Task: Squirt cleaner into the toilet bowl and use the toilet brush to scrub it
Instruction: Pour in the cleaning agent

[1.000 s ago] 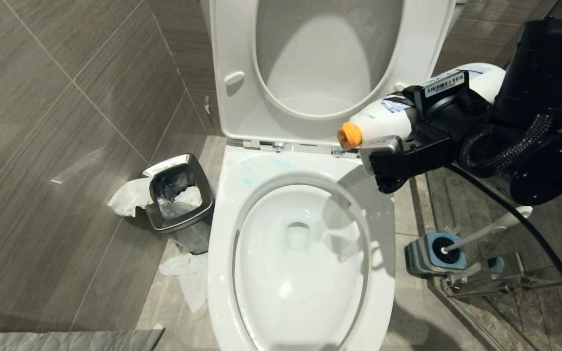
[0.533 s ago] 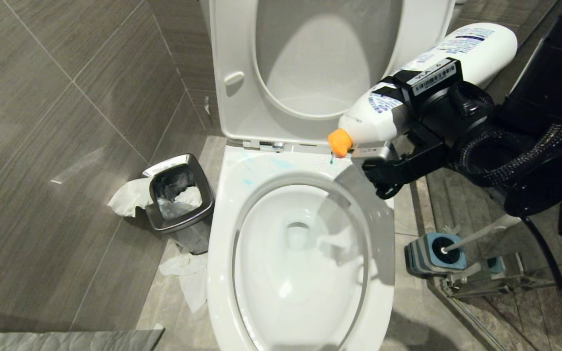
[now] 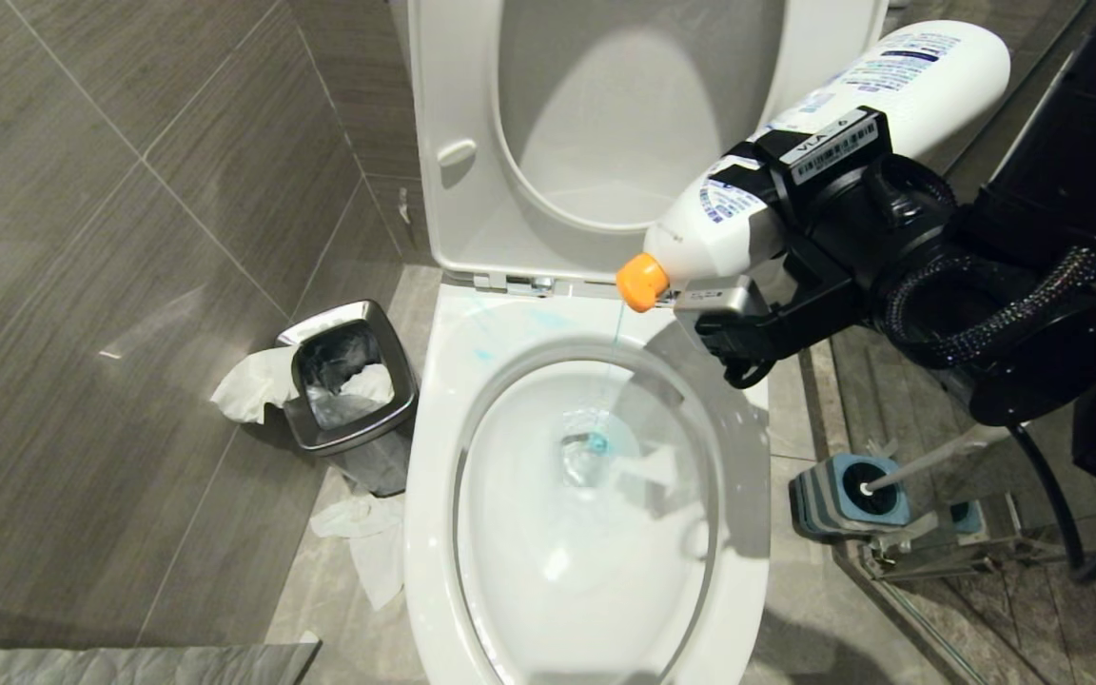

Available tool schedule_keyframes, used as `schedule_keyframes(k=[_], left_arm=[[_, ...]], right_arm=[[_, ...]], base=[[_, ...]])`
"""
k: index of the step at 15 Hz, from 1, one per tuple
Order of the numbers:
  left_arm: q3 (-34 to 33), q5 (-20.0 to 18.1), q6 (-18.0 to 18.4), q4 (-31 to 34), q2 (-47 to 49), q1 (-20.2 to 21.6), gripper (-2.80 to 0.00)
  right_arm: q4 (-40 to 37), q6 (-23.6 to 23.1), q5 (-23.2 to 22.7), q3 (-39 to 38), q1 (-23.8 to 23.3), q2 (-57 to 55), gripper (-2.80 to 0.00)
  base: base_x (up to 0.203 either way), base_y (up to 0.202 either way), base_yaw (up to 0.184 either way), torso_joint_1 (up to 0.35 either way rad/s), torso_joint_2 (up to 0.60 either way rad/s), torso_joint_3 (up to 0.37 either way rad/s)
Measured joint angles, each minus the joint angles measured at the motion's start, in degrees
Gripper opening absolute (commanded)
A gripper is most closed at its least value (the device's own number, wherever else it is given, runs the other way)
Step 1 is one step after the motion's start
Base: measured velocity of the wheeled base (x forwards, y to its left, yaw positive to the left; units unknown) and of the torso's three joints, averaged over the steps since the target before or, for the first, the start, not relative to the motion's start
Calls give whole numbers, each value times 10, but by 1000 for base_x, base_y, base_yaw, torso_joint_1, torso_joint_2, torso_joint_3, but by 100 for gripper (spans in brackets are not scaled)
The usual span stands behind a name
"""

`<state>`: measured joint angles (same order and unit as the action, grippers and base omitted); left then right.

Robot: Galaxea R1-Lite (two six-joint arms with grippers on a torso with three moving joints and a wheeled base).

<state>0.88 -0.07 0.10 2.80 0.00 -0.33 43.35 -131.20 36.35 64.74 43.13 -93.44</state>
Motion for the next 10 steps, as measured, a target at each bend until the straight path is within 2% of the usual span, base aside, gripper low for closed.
schedule_keyframes(k=[4, 8, 10], left_arm=[[0, 0, 0, 0, 0, 0, -280], [0, 0, 0, 0, 0, 0, -280], [0, 0, 0, 0, 0, 0, -280]], right_arm=[[1, 17, 3, -1, 1, -3, -280], [0, 79, 5, -9, 5, -5, -280], [-1, 136, 6, -15, 5, -7, -280]], base=[[0, 0, 0, 0, 0, 0], [0, 0, 0, 0, 0, 0], [0, 0, 0, 0, 0, 0]])
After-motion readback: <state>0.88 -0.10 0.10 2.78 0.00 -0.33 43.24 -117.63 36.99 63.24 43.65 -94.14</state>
